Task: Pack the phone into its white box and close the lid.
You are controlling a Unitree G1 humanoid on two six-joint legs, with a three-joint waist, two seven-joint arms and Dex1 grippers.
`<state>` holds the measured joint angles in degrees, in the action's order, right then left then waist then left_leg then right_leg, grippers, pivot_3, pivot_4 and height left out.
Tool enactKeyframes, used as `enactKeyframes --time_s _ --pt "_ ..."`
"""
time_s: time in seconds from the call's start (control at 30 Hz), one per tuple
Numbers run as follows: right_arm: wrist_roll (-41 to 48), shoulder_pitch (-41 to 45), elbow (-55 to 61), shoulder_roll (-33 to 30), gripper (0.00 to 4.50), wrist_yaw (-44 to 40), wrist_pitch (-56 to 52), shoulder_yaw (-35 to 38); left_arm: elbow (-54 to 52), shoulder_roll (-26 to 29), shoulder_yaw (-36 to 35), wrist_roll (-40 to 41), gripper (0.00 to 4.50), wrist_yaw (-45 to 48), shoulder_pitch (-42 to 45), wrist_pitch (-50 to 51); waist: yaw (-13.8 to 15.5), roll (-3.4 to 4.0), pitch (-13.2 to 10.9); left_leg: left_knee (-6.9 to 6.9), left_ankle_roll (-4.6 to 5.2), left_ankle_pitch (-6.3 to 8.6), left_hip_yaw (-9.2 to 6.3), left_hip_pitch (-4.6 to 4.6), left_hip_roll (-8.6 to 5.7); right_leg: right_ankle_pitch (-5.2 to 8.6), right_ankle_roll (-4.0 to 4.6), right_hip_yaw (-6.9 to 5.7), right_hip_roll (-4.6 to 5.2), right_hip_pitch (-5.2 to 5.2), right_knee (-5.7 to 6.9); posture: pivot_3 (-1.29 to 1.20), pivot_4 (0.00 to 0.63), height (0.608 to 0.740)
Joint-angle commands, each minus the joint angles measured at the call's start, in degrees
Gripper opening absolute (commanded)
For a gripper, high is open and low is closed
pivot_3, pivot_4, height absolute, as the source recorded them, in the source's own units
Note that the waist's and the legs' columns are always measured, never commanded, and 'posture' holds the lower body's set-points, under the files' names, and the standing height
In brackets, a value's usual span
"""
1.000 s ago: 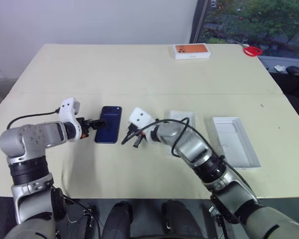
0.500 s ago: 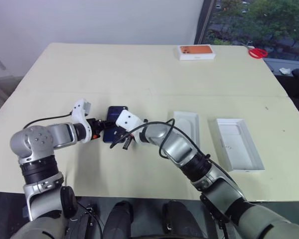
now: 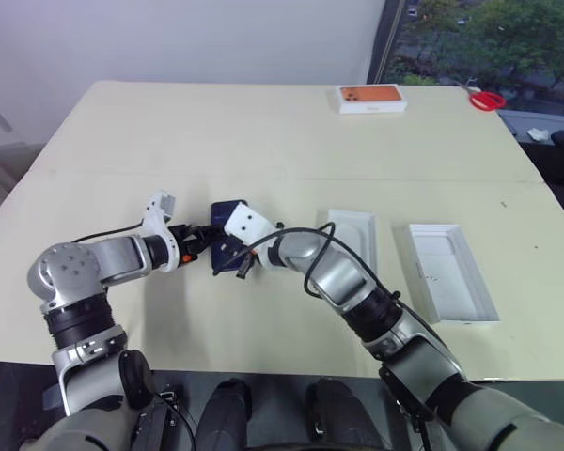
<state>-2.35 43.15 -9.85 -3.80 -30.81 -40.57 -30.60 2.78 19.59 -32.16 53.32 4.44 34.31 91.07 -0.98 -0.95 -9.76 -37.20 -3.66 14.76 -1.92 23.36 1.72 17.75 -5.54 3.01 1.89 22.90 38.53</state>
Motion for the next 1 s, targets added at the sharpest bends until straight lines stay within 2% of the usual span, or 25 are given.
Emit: enactKeyframes --time_s 0.03,0.43,0.63,1.0 --pt "-1.06 0.59 2.16 -0.51 0.04 0.1 1.67 1.22 0.97 -0.51 0.74 1.31 4.5 -2.01 -0.02 1.43 0.0 0.0 0.0 0.0 0.0 0.0 0.0 0.0 0.0 0.0 0.0 0.0 0.0 0.0 0.0 0.0 0.15 0.74" --pt "-5.24 3.99 3.36 -6.05 0.04 -1.55 2.83 1.46 0.34 -0.16 -0.07 5.09 4.5 -5.67 -0.67 1.43 -0.03 0.0 0.0 0.01 -0.01 0.0 0.01 0.0 0.0 0.0 0.0 0.0 0.0 0.01 -0.01 0.0 0.15 0.74" --pt "-6.63 3.0 3.42 -8.36 0.04 -3.87 3.38 -0.19 -0.26 -0.27 -0.22 7.07 4.5 -7.4 -1.33 1.43 -0.18 0.0 0.0 0.04 -0.01 0.0 0.01 0.0 0.0 0.0 0.0 0.01 -0.02 0.02 -0.04 0.0 0.15 0.74" --pt "-8.82 0.9 1.66 -6.12 0.04 -6.21 7.17 -3.75 -0.24 -0.89 -0.02 9.62 4.5 -9.69 -1.58 1.43 -0.19 -0.01 0.0 0.04 -0.04 -0.02 0.01 0.0 0.01 0.0 0.0 0.01 -0.03 0.02 -0.05 0.0 0.15 0.74"
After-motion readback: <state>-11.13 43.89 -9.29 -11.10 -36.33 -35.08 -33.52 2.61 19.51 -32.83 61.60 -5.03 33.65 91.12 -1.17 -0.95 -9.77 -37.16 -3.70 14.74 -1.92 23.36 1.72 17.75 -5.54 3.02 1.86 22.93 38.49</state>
